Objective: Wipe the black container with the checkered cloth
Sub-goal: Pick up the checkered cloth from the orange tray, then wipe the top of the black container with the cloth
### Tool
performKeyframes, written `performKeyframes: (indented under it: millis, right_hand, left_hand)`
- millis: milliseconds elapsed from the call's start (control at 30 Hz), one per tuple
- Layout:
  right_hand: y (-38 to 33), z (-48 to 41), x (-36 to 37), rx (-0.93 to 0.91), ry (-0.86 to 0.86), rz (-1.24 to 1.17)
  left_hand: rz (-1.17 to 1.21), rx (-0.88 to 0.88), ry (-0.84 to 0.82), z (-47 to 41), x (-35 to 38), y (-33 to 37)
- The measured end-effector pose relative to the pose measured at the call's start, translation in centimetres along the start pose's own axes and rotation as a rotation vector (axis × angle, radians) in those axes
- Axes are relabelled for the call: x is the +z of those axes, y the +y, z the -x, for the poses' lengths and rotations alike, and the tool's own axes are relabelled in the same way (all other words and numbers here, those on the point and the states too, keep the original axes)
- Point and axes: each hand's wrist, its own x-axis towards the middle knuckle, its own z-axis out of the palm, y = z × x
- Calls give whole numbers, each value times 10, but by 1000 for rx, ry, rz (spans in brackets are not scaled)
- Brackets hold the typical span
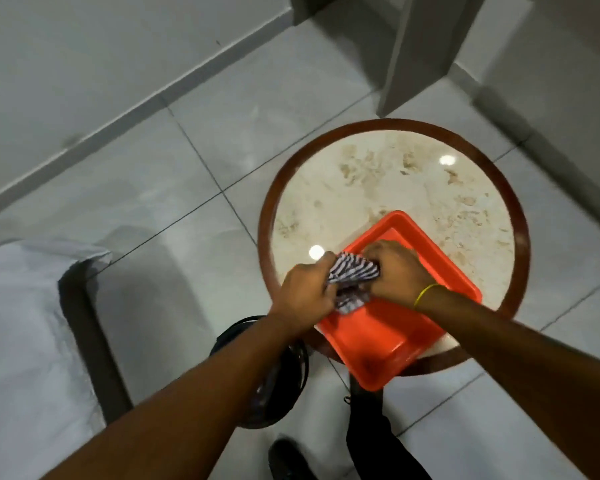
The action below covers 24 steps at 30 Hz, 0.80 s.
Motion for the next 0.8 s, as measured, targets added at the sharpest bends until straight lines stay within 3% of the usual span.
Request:
performKeyframes:
  millis: [100, 200, 400, 567, 733, 800]
  right_hand:
    - [-61, -11, -17, -210, 83, 113]
    - [-125, -23, -13, -413, 143, 245]
    - [-216, -54, 97, -694, 139, 480]
    - [-210, -73, 255, -722, 54, 467]
    - [-118, -62, 403, -635, -137, 485]
    - [-87, -52, 432, -594, -183, 511]
  left_hand:
    - [-4, 17, 211, 26, -57, -30]
    - [-60, 49, 313, 56, -99, -67]
    - [-235, 72, 383, 145, -105, -188]
    - [-237, -65, 321, 211, -12, -293]
    - [-100, -140, 59, 269, 138, -345]
    - [-90, -152, 48, 283, 175, -347]
